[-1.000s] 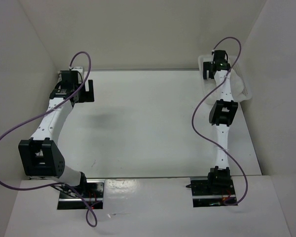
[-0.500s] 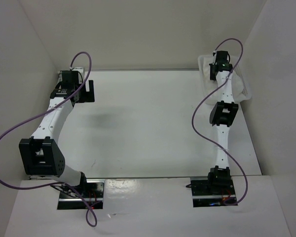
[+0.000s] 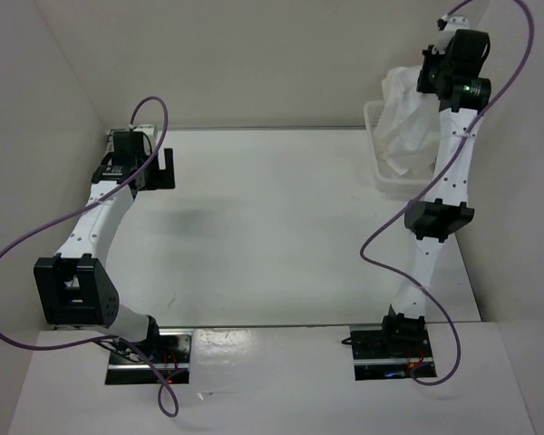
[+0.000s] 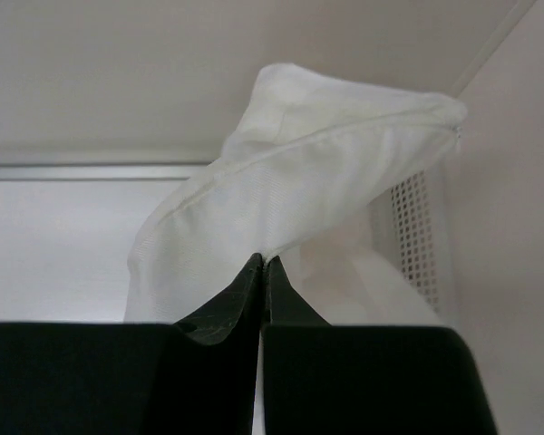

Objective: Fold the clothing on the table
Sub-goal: Move the skirt to the center of the board, then flatten the skirt out

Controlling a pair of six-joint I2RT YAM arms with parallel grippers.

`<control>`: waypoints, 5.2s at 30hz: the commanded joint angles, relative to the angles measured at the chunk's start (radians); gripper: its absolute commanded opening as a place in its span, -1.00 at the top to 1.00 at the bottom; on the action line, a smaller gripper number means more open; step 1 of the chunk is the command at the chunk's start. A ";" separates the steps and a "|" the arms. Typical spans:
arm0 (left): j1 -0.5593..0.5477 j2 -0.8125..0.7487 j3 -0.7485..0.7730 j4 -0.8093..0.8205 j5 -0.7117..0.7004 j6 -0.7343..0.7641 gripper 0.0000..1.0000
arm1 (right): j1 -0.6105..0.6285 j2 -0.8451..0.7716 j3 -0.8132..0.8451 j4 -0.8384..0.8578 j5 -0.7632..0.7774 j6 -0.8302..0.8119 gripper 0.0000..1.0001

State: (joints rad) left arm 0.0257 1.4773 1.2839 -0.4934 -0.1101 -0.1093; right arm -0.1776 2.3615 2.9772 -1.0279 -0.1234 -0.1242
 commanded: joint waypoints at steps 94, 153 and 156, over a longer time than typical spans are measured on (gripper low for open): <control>-0.196 0.618 0.281 0.019 0.020 0.146 1.00 | 0.639 -0.311 -1.165 0.563 0.143 -0.314 -0.59; -0.302 0.466 0.132 0.065 0.095 0.189 1.00 | 0.530 0.533 0.161 -0.084 -0.535 -0.296 -0.44; -0.302 0.466 0.132 0.065 0.095 0.189 1.00 | 0.540 0.522 0.161 -0.084 -0.535 -0.305 -0.44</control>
State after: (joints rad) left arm -0.2710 1.9911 1.4246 -0.4400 -0.0391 0.0757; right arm 0.3443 2.9295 3.0913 -1.0840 -0.6067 -0.4118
